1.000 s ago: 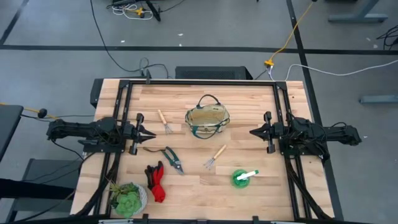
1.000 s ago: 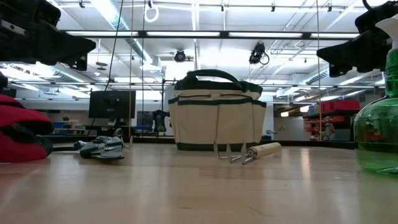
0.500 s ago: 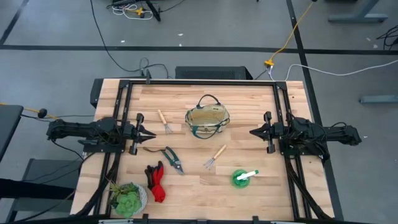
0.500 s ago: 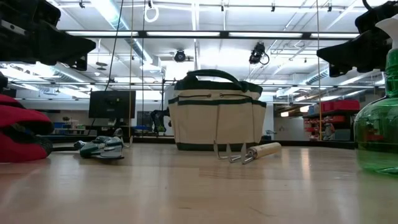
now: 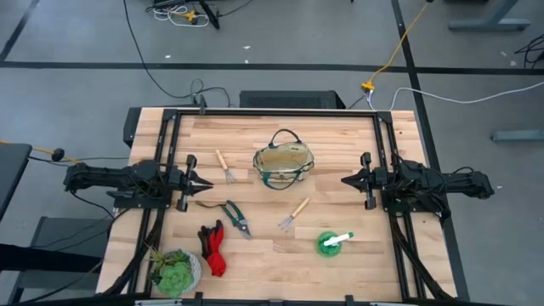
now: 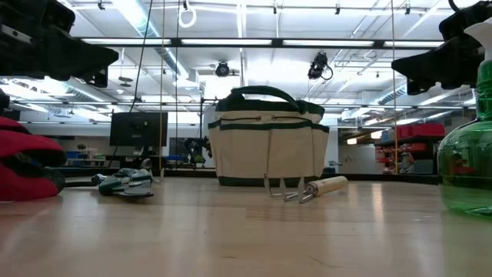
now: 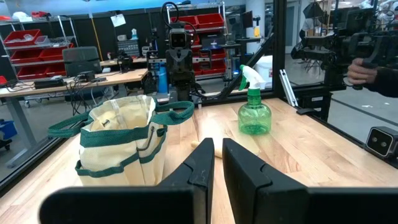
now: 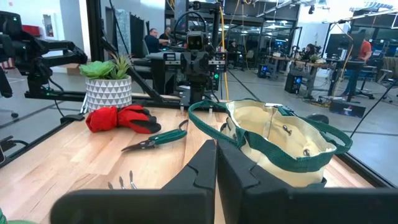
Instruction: Pick & Place Garden tools in Gardening bag
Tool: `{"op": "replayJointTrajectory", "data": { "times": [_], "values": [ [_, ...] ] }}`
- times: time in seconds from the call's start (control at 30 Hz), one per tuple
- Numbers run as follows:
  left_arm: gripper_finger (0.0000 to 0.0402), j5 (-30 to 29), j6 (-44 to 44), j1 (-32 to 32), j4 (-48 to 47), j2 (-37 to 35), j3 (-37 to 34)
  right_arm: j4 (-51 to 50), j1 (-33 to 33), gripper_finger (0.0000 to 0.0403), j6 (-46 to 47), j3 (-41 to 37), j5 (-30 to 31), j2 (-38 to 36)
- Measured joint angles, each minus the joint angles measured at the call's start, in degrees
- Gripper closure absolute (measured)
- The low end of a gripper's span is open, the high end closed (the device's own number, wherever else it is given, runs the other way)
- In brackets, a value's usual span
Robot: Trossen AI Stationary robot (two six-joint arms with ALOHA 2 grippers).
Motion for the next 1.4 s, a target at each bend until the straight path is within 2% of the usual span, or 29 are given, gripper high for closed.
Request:
{"op": "replayJointTrajectory", "data": {
  "times": [0.6, 1.17, 1.4],
  "values": [
    [0.0360, 0.0, 0.0, 0.0, 0.0, 0.0, 0.0, 0.1, 0.0, 0.0387, 12.5, 0.0, -0.5, 0.0],
    [0.0360, 0.0, 0.0, 0.0, 0.0, 0.0, 0.0, 7.6, 0.0, 0.0387, 12.7, 0.0, -1.2, 0.0],
    [0.0360, 0.0, 0.0, 0.0, 0.0, 0.0, 0.0, 8.3, 0.0, 0.0387, 12.9, 4.0, -1.1, 0.0]
  ]
}}
